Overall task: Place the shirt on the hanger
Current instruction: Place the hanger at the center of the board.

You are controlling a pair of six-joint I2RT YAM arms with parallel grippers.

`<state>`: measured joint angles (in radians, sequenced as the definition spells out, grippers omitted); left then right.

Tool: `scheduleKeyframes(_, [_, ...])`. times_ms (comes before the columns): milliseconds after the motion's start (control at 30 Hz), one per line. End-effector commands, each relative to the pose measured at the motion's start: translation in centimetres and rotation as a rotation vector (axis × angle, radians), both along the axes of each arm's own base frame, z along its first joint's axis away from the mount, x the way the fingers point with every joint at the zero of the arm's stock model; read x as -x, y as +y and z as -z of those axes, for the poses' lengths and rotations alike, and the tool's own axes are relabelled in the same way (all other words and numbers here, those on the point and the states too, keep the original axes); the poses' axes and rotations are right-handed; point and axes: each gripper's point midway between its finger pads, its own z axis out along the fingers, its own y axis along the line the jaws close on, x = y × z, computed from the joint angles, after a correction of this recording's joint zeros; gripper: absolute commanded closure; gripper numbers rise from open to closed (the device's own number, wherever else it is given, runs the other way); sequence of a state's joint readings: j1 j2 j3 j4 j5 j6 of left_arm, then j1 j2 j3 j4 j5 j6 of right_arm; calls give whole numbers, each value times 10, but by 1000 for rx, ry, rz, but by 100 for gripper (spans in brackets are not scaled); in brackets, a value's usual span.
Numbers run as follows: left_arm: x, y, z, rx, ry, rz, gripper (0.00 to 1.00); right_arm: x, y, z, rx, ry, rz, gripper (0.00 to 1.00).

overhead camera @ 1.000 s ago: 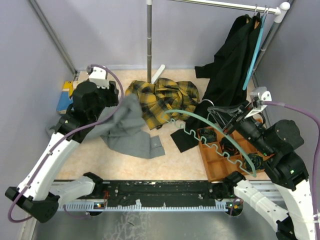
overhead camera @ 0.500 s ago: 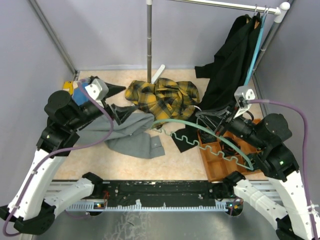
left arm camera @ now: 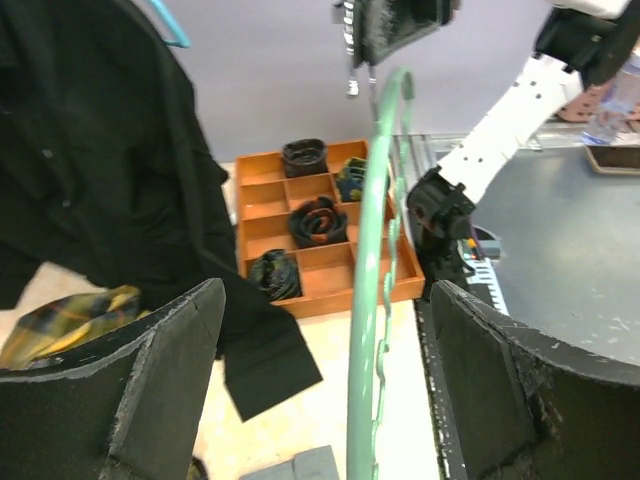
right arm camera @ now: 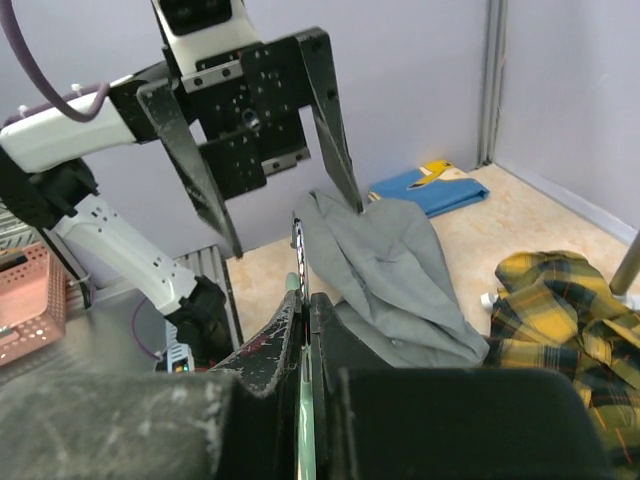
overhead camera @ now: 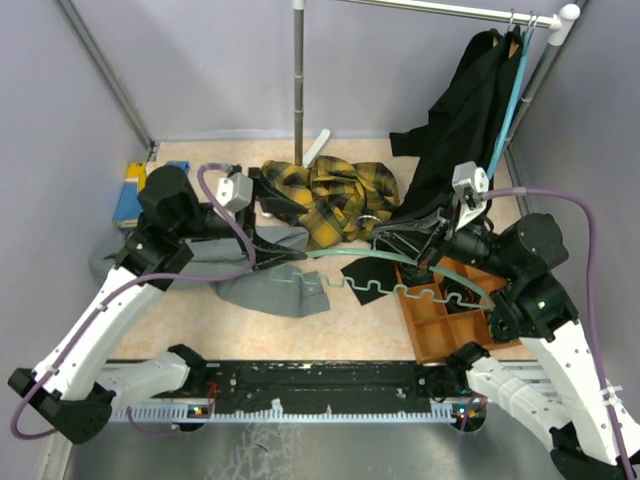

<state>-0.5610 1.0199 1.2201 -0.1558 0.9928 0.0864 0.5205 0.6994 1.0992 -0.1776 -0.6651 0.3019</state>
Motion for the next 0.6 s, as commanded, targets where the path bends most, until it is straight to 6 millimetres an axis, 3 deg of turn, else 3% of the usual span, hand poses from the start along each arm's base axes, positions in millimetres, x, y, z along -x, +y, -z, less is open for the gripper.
scheduleKeyframes(0, [16,-22,4,-15,-17,82,11,8,4,-28,-66,-87,-59,100])
scheduleKeyframes(100, [27,-42,13,-59,-20,114,16,7,7,-28,-65,-87,-77,100])
scheduleKeyframes(200, [27,-51,18,-84,-3,132,31,9,9,-28,-65,-91,-97,100])
scheduleKeyframes(267, [23,-53,19,-94,2,121,46,10,9,-26,-64,-92,-104,100])
scheduleKeyframes(333, [20,-53,19,-96,1,104,69,9,9,-23,-61,-85,-102,100])
scheduleKeyframes(467, [12,-48,19,-102,-8,34,99,2,7,-18,-59,-64,-58,100])
scheduleKeyframes(567, [-6,-38,26,-127,1,-113,100,-10,0,-13,-51,-43,33,100])
